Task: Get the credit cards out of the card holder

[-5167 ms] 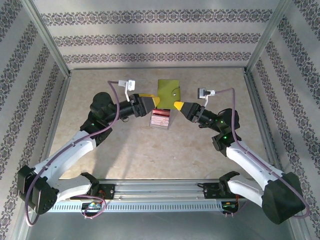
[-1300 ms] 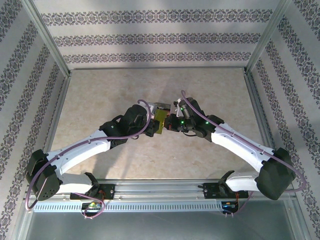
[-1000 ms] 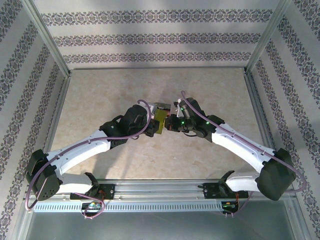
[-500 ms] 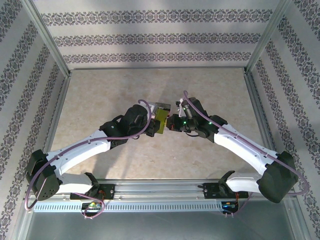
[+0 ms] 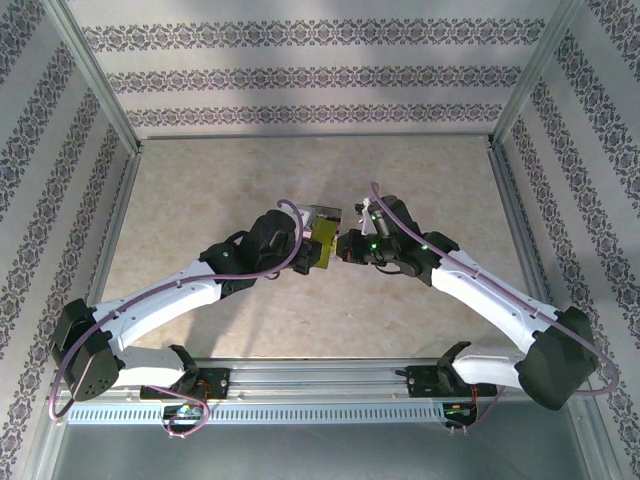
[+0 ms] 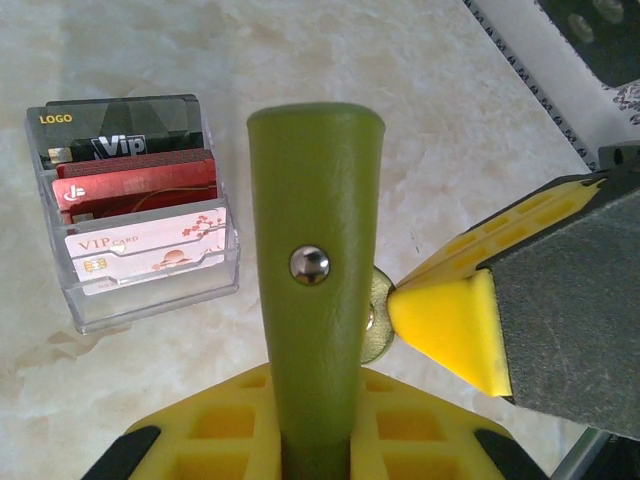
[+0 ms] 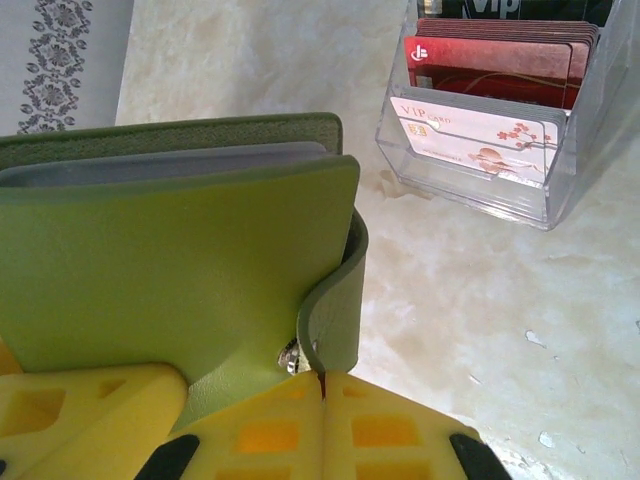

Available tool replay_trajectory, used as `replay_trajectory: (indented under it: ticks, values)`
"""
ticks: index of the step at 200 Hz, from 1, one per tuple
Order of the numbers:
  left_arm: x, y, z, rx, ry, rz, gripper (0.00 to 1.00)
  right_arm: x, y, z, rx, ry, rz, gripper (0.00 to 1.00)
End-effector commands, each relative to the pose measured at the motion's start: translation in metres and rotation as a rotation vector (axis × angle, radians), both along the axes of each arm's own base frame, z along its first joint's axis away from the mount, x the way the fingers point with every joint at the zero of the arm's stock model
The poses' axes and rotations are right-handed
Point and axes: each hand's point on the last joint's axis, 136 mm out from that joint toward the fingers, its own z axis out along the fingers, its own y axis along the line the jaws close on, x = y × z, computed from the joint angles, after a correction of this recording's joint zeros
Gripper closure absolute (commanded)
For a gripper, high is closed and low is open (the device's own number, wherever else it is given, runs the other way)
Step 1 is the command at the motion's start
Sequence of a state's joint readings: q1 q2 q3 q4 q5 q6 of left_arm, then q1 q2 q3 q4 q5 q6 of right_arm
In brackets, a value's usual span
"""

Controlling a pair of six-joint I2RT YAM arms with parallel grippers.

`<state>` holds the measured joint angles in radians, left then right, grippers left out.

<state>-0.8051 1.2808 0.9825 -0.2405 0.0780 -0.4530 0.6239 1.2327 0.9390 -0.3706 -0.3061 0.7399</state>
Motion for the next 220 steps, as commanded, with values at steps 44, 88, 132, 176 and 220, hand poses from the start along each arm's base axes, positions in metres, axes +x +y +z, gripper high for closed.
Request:
replay_trajectory:
  ticks: [44, 88, 132, 176, 220]
  values:
    - [0.001, -0.003, 0.049, -0.133, -0.080, 0.012, 1.00, 0.002, -0.044, -0.035, -0.115, 0.056, -0.085, 1.00]
    - [0.002, 0.001, 0.046, -0.103, -0.081, 0.026, 1.00, 0.003, -0.036, 0.007, 0.014, -0.044, -0.048, 0.72]
    - [0.003, 0.000, 0.044, -0.098, -0.079, 0.021, 1.00, 0.002, -0.010, 0.025, 0.055, -0.041, -0.030, 0.59]
    - [0.004, -0.001, 0.041, -0.088, -0.077, 0.020, 1.00, 0.008, 0.008, 0.038, 0.048, -0.068, -0.030, 0.59]
    - [0.004, -0.002, 0.042, -0.090, -0.080, 0.015, 1.00, 0.014, 0.016, 0.033, 0.022, -0.061, -0.028, 0.59]
